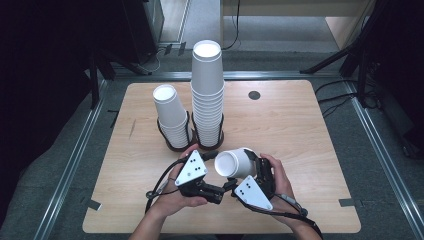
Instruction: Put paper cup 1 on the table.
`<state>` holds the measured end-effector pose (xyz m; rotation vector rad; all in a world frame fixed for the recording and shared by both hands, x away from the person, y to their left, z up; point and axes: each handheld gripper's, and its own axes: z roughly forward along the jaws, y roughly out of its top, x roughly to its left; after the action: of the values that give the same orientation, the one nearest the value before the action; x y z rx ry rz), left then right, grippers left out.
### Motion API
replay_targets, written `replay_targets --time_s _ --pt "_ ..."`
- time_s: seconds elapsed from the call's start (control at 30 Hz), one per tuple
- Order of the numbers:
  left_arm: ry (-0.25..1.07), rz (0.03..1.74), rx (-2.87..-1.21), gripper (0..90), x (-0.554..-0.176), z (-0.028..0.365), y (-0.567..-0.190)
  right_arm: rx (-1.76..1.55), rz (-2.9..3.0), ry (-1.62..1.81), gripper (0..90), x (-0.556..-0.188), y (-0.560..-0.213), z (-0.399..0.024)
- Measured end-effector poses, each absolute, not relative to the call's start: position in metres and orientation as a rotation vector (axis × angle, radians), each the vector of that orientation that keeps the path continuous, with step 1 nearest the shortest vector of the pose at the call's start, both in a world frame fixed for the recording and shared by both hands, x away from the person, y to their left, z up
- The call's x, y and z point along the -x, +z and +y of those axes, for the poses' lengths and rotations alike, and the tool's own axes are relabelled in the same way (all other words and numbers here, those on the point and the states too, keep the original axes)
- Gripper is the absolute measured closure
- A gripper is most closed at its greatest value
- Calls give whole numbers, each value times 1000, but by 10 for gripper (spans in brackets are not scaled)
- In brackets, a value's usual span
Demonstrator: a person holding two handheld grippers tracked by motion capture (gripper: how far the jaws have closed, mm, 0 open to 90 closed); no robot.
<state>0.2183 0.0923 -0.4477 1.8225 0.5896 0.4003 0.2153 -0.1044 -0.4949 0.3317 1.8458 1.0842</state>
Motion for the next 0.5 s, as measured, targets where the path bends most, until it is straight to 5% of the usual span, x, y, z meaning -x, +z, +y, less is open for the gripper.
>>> replay_targets --time_s 0.5 --pt "390 624 -1833 151 -218 89 -445 -266 1855 1097 157 -208 -495 -97"
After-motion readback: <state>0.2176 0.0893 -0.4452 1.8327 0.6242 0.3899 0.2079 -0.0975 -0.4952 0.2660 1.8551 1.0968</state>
